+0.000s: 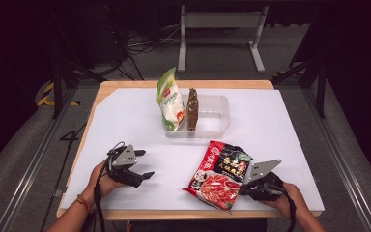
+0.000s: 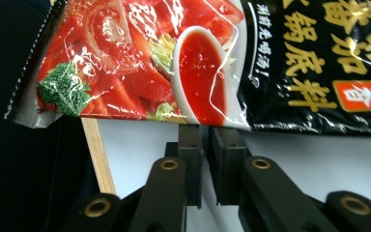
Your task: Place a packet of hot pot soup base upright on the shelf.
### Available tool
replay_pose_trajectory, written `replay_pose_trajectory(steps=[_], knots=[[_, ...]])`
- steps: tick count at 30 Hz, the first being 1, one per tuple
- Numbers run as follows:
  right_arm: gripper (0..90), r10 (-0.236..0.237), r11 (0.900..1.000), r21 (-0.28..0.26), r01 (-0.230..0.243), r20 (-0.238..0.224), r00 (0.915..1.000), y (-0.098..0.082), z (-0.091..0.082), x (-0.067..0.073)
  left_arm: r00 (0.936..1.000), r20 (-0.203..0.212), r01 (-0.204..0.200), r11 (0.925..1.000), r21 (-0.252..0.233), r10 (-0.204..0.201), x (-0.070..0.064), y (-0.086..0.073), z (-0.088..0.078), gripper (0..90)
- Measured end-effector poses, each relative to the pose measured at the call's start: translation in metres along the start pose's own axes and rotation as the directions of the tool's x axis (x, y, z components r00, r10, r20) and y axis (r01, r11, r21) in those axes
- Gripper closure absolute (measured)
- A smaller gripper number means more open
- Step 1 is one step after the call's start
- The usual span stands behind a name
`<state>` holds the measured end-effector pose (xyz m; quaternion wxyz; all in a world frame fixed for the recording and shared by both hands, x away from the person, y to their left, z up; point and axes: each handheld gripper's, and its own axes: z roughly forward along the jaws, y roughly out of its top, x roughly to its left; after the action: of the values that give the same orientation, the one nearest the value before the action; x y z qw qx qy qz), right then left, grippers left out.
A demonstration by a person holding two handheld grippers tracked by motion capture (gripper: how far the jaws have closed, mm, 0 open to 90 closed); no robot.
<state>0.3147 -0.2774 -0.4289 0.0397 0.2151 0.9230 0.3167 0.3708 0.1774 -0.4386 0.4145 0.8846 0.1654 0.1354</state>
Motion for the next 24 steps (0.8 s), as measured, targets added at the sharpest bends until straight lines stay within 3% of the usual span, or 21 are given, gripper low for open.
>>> replay_pose_trajectory(steps=[4,7,9,11,12,14,16,18,20,21,22,24], knots=[[71.4,0.085,0.995,-0.057,-0.083,0.042,0.9955,-0.012,-0.015,-0.016,1.0000,0.002,0.001,1.0000,-0.002,-0.001,0.000,0.000,0.000,19.4],[60.8,0.193,0.972,-0.151,-0.178,0.089,0.9772,-0.022,-0.027,-0.031,1.0000,0.003,-0.001,1.0000,0.008,0.001,0.000,0.000,0.001,19.0],[60.7,0.254,0.952,-0.203,-0.229,0.106,0.9614,-0.025,-0.031,-0.040,1.0000,0.005,-0.003,1.0000,0.007,0.003,0.000,0.000,0.001,18.9],[54.9,0.274,0.944,-0.228,-0.239,0.135,0.9522,-0.024,-0.033,-0.045,0.9999,0.010,0.000,1.0000,0.006,0.000,0.000,0.000,0.002,18.9],[51.4,0.293,0.936,-0.249,-0.249,0.157,0.9430,-0.023,-0.033,-0.049,0.9999,0.013,0.002,1.0000,0.007,-0.002,-0.001,0.000,0.002,18.9],[49.8,0.306,0.924,-0.279,-0.260,0.137,0.9421,-0.021,-0.032,-0.053,0.9999,0.015,-0.006,0.9999,0.015,0.006,-0.001,0.001,0.003,18.9],[39.3,0.294,0.931,-0.269,-0.247,0.152,0.9435,-0.015,-0.030,-0.056,0.9997,0.019,-0.014,0.9997,0.018,0.013,-0.002,0.001,0.004,19.1],[35.3,0.299,0.927,-0.277,-0.253,0.138,0.9440,-0.007,-0.029,-0.059,0.9997,0.022,-0.014,0.9997,0.019,0.013,-0.003,0.001,0.004,19.1],[30.1,0.324,0.920,-0.275,-0.278,0.137,0.9362,-0.001,-0.026,-0.063,0.9995,0.026,-0.016,0.9996,0.024,0.015,-0.002,0.001,0.005,19.1],[30.1,0.324,0.920,-0.275,-0.278,0.137,0.9362,-0.001,-0.026,-0.063,0.9995,0.026,-0.016,0.9996,0.024,0.015,-0.002,0.001,0.005,19.1],[28.7,0.346,0.915,-0.257,-0.312,0.101,0.9327,0.003,-0.020,-0.070,0.9995,0.025,-0.021,0.9994,0.028,0.020,-0.003,0.001,0.005,19.1],[27.0,0.357,0.918,-0.226,-0.327,0.105,0.9284,0.006,-0.014,-0.078,0.9995,0.023,-0.022,0.9994,0.027,0.022,-0.003,0.001,0.005,19.0]])
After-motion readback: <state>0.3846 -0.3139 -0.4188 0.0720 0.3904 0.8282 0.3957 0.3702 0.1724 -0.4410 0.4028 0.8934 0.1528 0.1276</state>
